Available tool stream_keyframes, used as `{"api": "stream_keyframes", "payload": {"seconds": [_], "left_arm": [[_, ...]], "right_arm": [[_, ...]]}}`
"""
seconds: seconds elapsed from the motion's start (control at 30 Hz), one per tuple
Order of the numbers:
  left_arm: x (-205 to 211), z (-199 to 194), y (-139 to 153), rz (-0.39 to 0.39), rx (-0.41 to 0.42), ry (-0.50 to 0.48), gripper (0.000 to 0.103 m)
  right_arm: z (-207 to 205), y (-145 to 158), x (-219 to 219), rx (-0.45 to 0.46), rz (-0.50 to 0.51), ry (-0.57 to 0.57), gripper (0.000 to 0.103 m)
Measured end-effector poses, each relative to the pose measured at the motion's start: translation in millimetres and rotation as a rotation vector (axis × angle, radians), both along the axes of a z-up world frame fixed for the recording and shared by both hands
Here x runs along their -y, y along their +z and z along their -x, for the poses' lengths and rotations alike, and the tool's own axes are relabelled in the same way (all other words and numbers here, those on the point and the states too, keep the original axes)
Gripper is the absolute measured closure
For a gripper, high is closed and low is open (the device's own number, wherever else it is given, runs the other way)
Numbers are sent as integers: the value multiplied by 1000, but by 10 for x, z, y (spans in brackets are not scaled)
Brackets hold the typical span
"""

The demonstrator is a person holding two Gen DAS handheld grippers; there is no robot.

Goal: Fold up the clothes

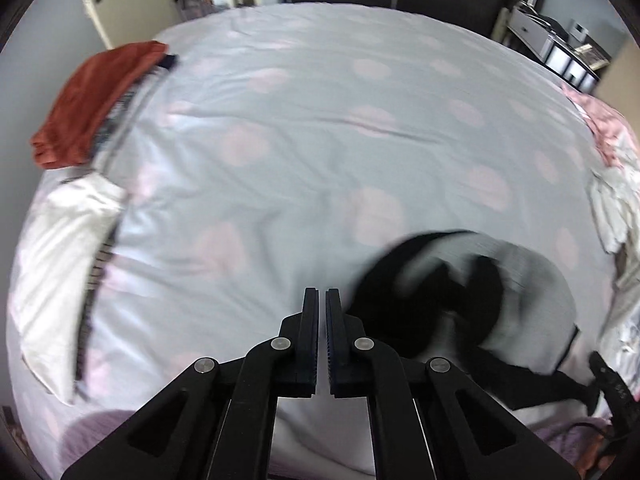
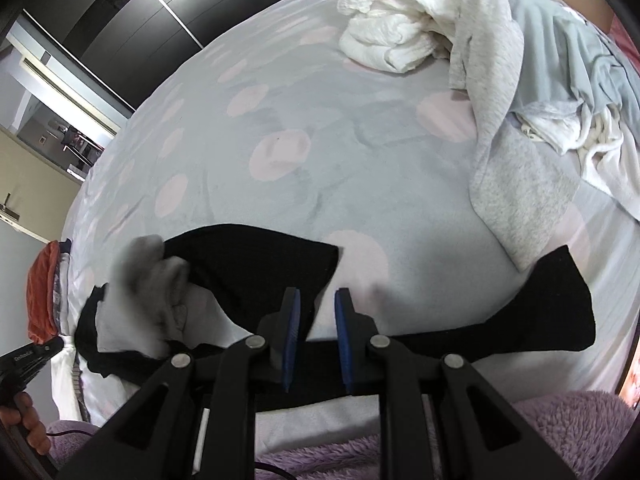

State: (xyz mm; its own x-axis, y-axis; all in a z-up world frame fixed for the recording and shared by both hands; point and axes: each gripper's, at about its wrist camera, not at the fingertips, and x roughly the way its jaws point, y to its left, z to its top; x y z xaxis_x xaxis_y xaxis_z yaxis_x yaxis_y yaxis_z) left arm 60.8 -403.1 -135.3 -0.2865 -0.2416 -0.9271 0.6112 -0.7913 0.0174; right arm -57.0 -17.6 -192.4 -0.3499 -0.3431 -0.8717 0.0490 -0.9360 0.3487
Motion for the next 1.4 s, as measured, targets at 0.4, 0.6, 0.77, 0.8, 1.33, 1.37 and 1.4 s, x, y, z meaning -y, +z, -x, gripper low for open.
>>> {"api": "stream_keyframes", "payload": {"seconds": [0.4, 0.6, 0.77, 0.8, 1.33, 1.37, 1.4], "left_arm": [[-420, -17, 117, -243, -125, -211, 74], [-1005, 234, 35, -347, -132, -337, 59], [-1486, 457, -48, -381, -108, -401, 51], [-1567, 499, -65, -377, -99, -411, 49], [-2175, 961, -669, -257, 66, -391, 50], [-2177, 968, -698, -243, 71, -386, 64], [-2166, 968, -719, -237, 72, -382, 69]], "right_arm": [[4, -29, 181, 5, 6, 87, 85], [-2, -36, 188, 6, -13, 71, 85], [-15, -34, 177, -1, -14, 65, 85], [-20, -33, 179, -3, -14, 68, 85], [48, -142, -46, 54, 67, -12, 85], [52, -146, -47, 56, 68, -12, 85], [56, -149, -47, 58, 70, -13, 85]]}}
